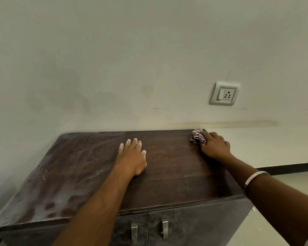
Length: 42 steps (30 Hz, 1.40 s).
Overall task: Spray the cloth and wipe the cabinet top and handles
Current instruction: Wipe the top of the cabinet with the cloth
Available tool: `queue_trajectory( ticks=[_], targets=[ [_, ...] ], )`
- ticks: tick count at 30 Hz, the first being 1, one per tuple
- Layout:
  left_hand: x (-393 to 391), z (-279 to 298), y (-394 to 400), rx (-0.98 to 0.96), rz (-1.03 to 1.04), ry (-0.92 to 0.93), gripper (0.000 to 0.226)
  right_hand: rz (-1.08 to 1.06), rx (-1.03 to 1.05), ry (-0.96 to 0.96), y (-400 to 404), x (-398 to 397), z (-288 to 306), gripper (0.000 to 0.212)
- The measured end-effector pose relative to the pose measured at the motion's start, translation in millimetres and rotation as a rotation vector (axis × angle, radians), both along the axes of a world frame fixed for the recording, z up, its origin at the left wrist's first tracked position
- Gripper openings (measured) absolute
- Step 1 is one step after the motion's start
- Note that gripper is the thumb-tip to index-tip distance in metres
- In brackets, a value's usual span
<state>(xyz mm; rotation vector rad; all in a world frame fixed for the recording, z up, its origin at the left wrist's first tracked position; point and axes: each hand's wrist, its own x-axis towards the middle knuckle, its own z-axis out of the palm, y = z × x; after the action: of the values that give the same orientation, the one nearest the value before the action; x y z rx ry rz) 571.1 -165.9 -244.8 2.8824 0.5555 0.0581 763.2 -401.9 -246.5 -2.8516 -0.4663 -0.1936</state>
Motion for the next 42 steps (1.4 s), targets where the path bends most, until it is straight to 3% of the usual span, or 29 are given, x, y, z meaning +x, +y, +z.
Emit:
queue_trajectory(
  ticks=[6,17,23,28,42],
  targets=[
    [-4,-1,-4,0.003,-0.02,-0.008,0.057,-0.053,0.044,0.058,9,-12,4,0.063],
    [-40,-2,35,0.013,0.098,0.006,0.057,0.392,0.111,0.021,129,-125,-7,0.06],
    [-52,0,38,0.031,0.123,0.028,0.056,0.539,0.116,-0.039,136,-156,-10,0.056],
    [-42,1,4,0.061,0.033,0.031,0.056,0.468,0.106,-0.068,91,-139,-6,0.055],
    [-7,1,-88,0.037,-0.159,0.022,0.057,0.009,0.071,0.015,-78,-78,2,0.056]
  ],
)
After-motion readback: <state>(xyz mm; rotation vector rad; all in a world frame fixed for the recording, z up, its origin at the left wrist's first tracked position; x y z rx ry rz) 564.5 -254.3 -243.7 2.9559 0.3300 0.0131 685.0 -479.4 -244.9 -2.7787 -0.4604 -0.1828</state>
